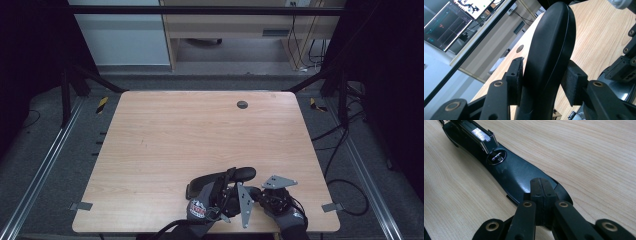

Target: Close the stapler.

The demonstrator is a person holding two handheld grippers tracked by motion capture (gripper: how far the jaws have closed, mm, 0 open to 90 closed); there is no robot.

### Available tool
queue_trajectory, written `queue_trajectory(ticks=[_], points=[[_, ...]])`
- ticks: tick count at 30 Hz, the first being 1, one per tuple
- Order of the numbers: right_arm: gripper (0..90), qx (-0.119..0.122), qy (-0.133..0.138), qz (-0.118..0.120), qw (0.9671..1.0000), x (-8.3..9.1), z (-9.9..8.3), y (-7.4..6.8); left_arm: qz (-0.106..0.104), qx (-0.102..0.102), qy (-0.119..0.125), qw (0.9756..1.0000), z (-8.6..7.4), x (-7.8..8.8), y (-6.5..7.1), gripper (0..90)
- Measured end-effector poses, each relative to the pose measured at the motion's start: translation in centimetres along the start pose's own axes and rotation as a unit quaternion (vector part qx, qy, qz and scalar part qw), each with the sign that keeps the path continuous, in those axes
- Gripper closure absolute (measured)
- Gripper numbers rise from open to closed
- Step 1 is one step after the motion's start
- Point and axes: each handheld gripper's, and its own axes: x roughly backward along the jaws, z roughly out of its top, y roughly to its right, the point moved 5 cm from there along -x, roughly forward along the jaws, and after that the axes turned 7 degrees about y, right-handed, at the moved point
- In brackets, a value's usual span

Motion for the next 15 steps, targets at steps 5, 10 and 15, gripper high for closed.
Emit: queue_trajectory(ticks=[5, 10, 15], points=[[90.0, 0.0, -0.001, -0.003, 1.0, 0.03, -0.01, 0.04, -0.002, -0.008, -0.003, 1.0, -0.04, -0.23, 0.39, 54.5], [90.0, 0.001, -0.002, -0.004, 1.0, 0.06, -0.02, 0.08, -0.003, -0.013, -0.003, 0.9999, -0.06, -0.37, 0.59, 54.3], [90.0, 0.002, -0.002, -0.003, 1.0, 0.05, -0.02, 0.13, -0.007, -0.019, -0.006, 0.9998, -0.14, -0.5, 0.96, 54.0]])
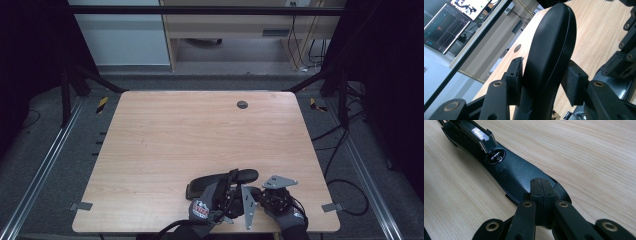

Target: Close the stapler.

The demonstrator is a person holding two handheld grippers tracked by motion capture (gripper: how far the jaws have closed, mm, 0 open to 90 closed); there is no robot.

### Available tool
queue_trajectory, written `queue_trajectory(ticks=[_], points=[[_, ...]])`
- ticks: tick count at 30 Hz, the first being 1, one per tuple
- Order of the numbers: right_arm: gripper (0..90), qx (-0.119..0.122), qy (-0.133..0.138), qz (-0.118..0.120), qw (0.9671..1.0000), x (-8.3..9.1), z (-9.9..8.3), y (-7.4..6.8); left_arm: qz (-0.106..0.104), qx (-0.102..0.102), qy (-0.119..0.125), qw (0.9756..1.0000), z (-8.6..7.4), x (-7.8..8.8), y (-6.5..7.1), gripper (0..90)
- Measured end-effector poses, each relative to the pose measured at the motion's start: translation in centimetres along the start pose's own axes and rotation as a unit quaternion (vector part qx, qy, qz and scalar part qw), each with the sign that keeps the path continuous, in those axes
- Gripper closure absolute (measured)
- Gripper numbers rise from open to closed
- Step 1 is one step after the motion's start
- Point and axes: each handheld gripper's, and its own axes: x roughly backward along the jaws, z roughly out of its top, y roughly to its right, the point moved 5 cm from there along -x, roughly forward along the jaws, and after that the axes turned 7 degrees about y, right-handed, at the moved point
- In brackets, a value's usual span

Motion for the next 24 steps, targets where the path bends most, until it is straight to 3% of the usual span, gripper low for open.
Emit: queue_trajectory(ticks=[24], points=[[90.0, -0.004, 0.0, 0.0, 1.0, 0.1, -0.1, 0.1, -0.004, -0.032, -0.008, 0.9995, -0.1, -0.5, 1.1, 53.5]])
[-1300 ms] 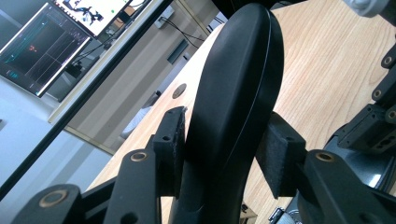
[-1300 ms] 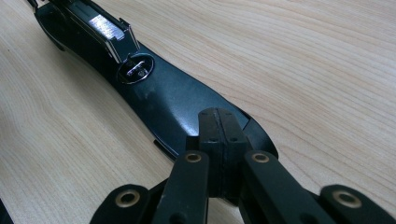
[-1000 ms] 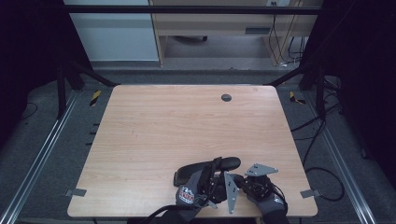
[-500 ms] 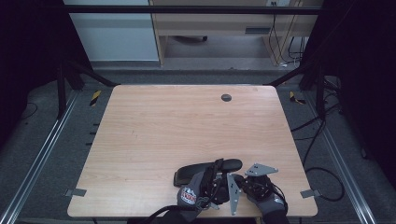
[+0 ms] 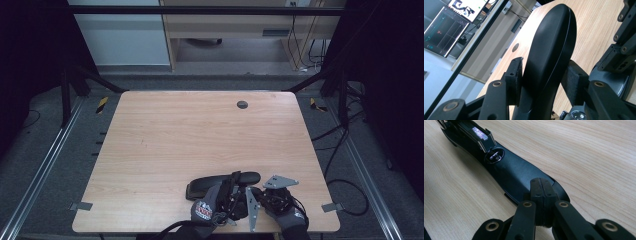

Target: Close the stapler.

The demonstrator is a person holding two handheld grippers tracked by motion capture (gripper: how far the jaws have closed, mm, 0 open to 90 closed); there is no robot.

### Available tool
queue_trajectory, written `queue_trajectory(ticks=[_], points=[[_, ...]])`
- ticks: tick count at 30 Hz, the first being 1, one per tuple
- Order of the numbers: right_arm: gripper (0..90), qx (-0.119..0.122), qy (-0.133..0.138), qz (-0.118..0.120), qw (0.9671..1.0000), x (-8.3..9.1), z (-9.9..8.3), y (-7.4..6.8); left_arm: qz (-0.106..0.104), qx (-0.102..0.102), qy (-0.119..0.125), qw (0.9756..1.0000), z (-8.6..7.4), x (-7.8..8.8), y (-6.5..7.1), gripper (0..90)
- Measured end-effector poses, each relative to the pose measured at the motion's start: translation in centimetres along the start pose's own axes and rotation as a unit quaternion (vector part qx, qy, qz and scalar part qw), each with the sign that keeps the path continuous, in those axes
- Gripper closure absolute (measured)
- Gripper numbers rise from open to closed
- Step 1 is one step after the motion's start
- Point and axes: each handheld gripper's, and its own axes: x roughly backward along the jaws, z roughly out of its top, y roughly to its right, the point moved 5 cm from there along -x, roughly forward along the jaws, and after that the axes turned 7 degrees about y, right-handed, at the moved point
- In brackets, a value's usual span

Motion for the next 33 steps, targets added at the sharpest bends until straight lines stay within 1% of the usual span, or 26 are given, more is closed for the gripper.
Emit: queue_trajectory(ticks=[5, 9, 10, 13, 15, 19, 20, 23, 28, 33], points=[[90.0, 0.004, 0.0, 0.0, 1.0, 0.0, 0.0, 0.1, -0.001, -0.005, -0.002, 1.0, 0.0, -0.1, 0.4, 53.4], [90.0, 0.004, -0.001, 0.0, 1.0, 0.0, 0.0, 0.1, -0.003, -0.01, -0.006, 0.9999, -0.1, -0.2, 0.5, 53.2], [90.0, 0.0, -0.002, 0.001, 1.0, 0.0, 0.0, 0.1, -0.004, -0.01, -0.006, 0.9999, -0.1, -0.2, 0.6, 53.1], [90.0, 0.0, -0.002, 0.0, 1.0, 0.0, 0.0, 0.1, -0.009, -0.013, -0.008, 0.9998, -0.1, -0.3, 0.8, 52.8], [90.0, -0.001, -0.002, 0.001, 1.0, 0.0, 0.0, 0.1, -0.012, -0.02, -0.013, 0.9996, -0.2, -0.3, 1.0, 52.5], [89.4, 0.002, -0.002, -0.004, 1.0, 0.1, 0.0, 0.1, -0.016, -0.022, -0.014, 0.9995, -0.2, -0.4, 1.3, 51.9], [89.3, -0.002, 0.001, -0.005, 1.0, 0.1, 0.0, 0.2, -0.018, -0.023, -0.014, 0.9995, -0.2, -0.5, 1.3, 51.7], [88.8, 0.001, 0.011, -0.009, 0.9999, 0.2, 0.1, 0.4, -0.021, -0.024, -0.017, 0.9993, -0.3, -0.5, 1.5, 51.3], [87.4, -0.004, 0.01, -0.014, 0.9998, 0.3, 0.1, 0.4, -0.025, -0.03, -0.021, 0.999, -0.4, -0.6, 1.8, 50.6], [87.8, -0.003, 0.013, -0.014, 0.9998, 0.4, 0.2, 0.6, -0.026, -0.035, -0.023, 0.9988, -0.5, -0.7, 2.1, 50.3]])
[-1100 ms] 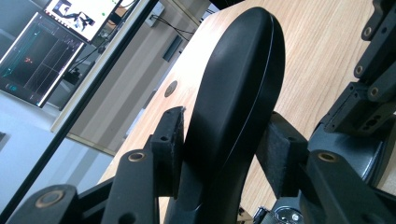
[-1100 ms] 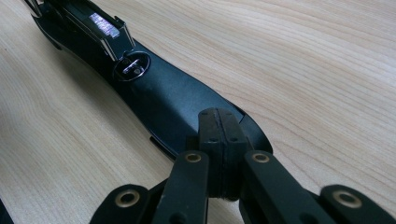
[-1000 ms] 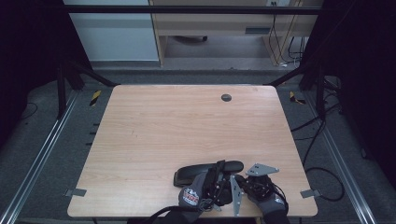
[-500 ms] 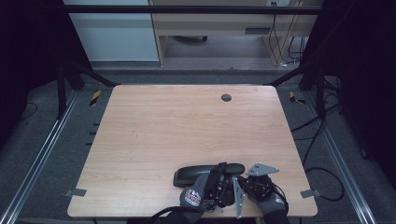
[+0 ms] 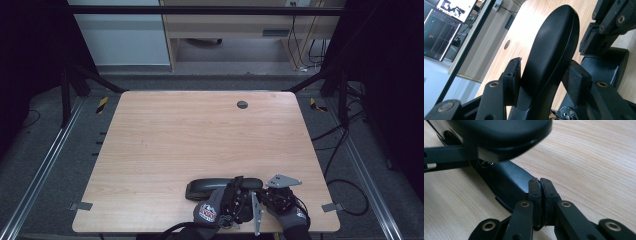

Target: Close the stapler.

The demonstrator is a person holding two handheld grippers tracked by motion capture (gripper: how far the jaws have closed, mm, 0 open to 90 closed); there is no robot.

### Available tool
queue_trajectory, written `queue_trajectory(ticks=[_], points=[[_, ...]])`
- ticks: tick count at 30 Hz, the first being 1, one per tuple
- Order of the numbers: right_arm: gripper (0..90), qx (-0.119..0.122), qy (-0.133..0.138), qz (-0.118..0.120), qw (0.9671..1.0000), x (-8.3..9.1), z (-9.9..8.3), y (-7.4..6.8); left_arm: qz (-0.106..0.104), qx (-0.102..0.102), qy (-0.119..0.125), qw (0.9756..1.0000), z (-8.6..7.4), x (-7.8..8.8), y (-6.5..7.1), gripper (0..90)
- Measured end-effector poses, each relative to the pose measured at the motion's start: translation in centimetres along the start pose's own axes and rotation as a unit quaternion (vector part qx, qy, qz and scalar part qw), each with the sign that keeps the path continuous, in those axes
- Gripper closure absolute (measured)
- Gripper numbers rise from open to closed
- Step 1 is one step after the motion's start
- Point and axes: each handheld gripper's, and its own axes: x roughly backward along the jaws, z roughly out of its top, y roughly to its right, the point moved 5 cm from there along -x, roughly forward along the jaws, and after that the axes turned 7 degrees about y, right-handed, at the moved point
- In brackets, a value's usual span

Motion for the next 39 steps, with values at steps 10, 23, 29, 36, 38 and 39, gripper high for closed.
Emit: queue_trajectory(ticks=[10, 23, 29, 36, 38, 39], points=[[90.0, -0.003, 0.004, -0.004, 1.0, 0.2, 0.1, 0.2, -0.006, -0.001, -0.004, 1.0, -0.1, -0.1, 0.1, 48.8], [89.0, -0.018, 0.022, -0.025, 0.9993, 0.9, 0.3, 1.3, -0.028, 0.011, -0.004, 0.9995, 0.4, 1.0, -0.5, 36.7], [88.6, -0.02, 0.026, -0.031, 0.999, 1.1, 0.4, 1.7, -0.042, 0.014, 0.008, 0.999, 0.7, 1.8, -0.9, 35.8], [88.8, -0.018, 0.038, -0.032, 0.9986, 1.4, 0.7, 1.8, -0.056, 0.032, 0.022, 0.9977, 0.9, 3.1, -2.0, 35.7], [89.3, -0.024, 0.04, -0.031, 0.9985, 1.5, 0.8, 1.7, -0.061, 0.039, 0.024, 0.9971, 0.9, 3.4, -2.4, 35.7], [89.7, -0.021, 0.041, -0.033, 0.9984, 1.6, 0.9, 1.8, -0.063, 0.043, 0.024, 0.9968, 0.9, 3.6, -2.5, 35.7]])
